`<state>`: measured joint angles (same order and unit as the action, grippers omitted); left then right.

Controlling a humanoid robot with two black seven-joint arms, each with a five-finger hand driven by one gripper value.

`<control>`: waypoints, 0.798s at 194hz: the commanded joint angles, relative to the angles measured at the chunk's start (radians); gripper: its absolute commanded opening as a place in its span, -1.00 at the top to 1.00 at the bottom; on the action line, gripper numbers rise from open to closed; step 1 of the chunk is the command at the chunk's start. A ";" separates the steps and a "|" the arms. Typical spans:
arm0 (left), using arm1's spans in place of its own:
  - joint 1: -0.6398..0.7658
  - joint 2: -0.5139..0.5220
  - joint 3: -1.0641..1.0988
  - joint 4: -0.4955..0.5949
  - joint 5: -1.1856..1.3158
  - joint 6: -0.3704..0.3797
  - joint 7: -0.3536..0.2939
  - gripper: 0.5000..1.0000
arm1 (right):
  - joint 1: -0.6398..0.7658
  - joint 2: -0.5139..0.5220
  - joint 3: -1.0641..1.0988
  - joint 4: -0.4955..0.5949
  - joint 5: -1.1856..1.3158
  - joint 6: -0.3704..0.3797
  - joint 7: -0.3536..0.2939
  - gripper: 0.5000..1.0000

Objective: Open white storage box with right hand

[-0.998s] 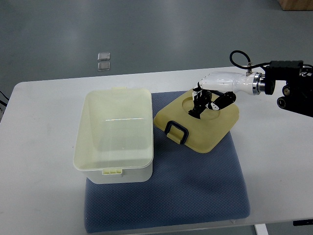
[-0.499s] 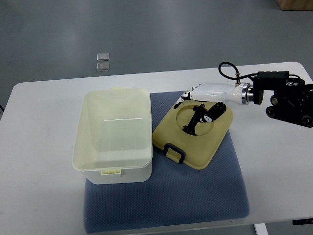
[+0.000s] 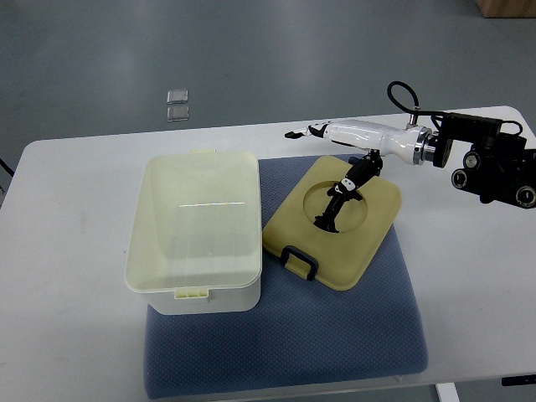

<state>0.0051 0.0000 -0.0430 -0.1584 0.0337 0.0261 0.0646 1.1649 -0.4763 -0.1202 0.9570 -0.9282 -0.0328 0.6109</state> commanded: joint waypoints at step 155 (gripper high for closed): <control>0.000 0.000 0.000 0.000 0.000 0.000 0.000 -1.00 | -0.355 0.177 0.537 -0.147 1.069 0.099 -0.045 -0.71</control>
<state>0.0054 0.0000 -0.0429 -0.1585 0.0338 0.0261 0.0647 0.8099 -0.3008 0.4168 0.8099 0.0620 0.0980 0.5789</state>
